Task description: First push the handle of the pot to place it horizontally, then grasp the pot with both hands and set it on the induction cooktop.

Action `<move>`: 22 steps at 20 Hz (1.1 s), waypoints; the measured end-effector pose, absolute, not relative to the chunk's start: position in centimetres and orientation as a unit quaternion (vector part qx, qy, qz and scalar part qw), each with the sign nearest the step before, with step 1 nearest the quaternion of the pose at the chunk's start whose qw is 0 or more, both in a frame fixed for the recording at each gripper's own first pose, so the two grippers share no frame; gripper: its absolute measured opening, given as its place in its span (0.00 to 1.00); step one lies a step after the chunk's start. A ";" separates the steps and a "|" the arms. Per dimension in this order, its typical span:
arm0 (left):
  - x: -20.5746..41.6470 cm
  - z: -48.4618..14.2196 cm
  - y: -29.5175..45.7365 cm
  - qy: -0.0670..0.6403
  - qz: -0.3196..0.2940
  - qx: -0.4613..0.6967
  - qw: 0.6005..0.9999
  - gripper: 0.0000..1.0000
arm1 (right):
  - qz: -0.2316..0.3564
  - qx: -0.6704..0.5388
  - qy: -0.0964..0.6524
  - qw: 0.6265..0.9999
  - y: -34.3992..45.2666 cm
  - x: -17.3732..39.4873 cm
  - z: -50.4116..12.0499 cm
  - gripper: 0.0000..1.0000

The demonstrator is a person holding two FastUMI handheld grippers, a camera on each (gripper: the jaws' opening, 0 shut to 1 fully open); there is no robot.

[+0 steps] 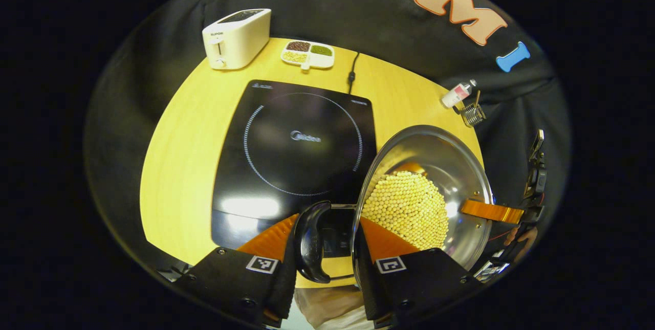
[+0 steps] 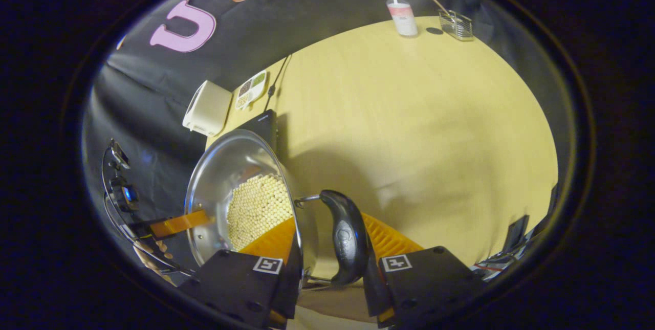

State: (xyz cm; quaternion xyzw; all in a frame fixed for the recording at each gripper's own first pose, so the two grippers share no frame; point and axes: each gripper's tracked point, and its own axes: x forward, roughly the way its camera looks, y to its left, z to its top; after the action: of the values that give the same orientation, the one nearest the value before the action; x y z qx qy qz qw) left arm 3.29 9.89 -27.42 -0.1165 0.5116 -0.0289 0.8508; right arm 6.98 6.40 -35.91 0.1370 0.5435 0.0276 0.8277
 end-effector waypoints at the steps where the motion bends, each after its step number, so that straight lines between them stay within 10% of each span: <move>1: 3.6 -27.5 11.3 0.511 -0.030 -0.115 0.851 0.55 | 0.026 0.135 0.542 0.829 7.8 7.2 -36.1 0.55; 22: 14.2 -30.3 23.7 0.440 -0.015 -0.085 0.894 0.55 | 0.004 0.105 0.490 0.865 19.6 18.6 -41.6 0.48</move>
State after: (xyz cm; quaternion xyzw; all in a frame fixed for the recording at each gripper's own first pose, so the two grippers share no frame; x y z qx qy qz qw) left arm 14.24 23.73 -30.30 -0.0846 0.4405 -0.0147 0.8936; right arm 18.62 19.60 -41.63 0.1055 0.4898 0.0038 0.8654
